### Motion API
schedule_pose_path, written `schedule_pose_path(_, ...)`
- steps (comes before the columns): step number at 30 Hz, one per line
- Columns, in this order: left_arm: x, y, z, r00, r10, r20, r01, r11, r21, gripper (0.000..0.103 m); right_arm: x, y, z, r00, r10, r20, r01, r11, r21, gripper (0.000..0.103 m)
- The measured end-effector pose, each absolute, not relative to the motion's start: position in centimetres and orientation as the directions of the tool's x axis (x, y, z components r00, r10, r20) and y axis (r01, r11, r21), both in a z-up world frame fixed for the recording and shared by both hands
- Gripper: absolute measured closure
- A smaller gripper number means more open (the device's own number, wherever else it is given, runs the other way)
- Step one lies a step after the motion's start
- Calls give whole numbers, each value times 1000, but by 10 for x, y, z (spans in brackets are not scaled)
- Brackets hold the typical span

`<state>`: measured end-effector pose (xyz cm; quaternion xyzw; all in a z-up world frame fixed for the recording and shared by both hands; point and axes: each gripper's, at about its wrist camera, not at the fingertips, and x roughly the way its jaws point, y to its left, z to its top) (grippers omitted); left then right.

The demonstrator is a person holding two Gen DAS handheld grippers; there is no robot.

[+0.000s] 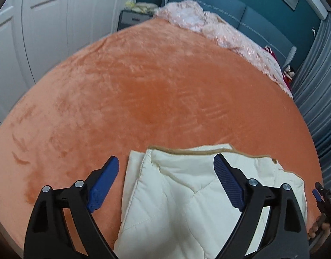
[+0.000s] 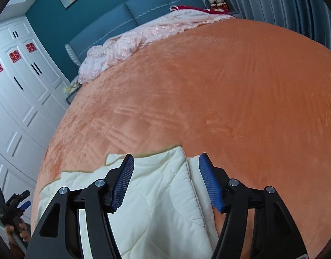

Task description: Fold large clothes

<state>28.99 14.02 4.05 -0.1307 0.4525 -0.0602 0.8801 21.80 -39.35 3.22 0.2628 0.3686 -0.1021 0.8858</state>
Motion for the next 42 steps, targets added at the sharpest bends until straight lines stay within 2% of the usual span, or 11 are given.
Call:
schedule_pose_path(3, 302, 129, 18, 517, -229, -824, -4, 963, -270, 20, 231, -391, 19, 665, 37, -746, 378, 844, 379, 42)
schedule_pose_path(5, 309, 121, 7, 487, -203, -850, 4, 973, -231, 38, 240, -387, 12, 638, 66, -767, 368, 849, 379, 57)
schedule_pose_path(7, 315, 114, 2, 483, -140, -865, -5, 987, -162, 64, 249, -381, 10, 617, 64, -784, 349, 871, 346, 102)
schedule_pose_path(10, 318, 111, 9, 510, -129, -851, -10, 988, -155, 85, 254, -373, 25, 668, 15, -744, 335, 887, 319, 103)
schedule_pose_path(16, 330, 105, 5, 527, -83, -846, -19, 994, -109, 90, 269, -382, 30, 670, -14, -742, 377, 868, 324, 102)
schedule_pose_path(20, 329, 109, -3, 530, -95, -843, -24, 992, -127, 89, 252, -389, 28, 657, 8, -754, 370, 868, 331, 59)
schedule_pose_path(25, 328, 110, -8, 533, -100, -840, -32, 990, -138, 89, 249, -391, 15, 610, 3, -792, 368, 885, 287, 50)
schedule_pose_path(27, 327, 109, -8, 534, -97, -840, -35, 990, -136, 90, 255, -392, 3, 583, 43, -811, 370, 875, 312, 52)
schedule_pose_path(29, 326, 110, -3, 540, -100, -836, -42, 988, -145, 92, 259, -390, -1, 581, 58, -812, 364, 874, 323, 92)
schedule_pose_path(36, 335, 112, 29, 603, -93, -792, -34, 989, -142, 95, 265, -390, 33, 691, 18, -723, 353, 864, 359, 96)
schedule_pose_path(42, 353, 102, -17, 531, -31, -847, -61, 995, -75, 94, 283, -387, -8, 588, -29, -808, 410, 872, 267, 96)
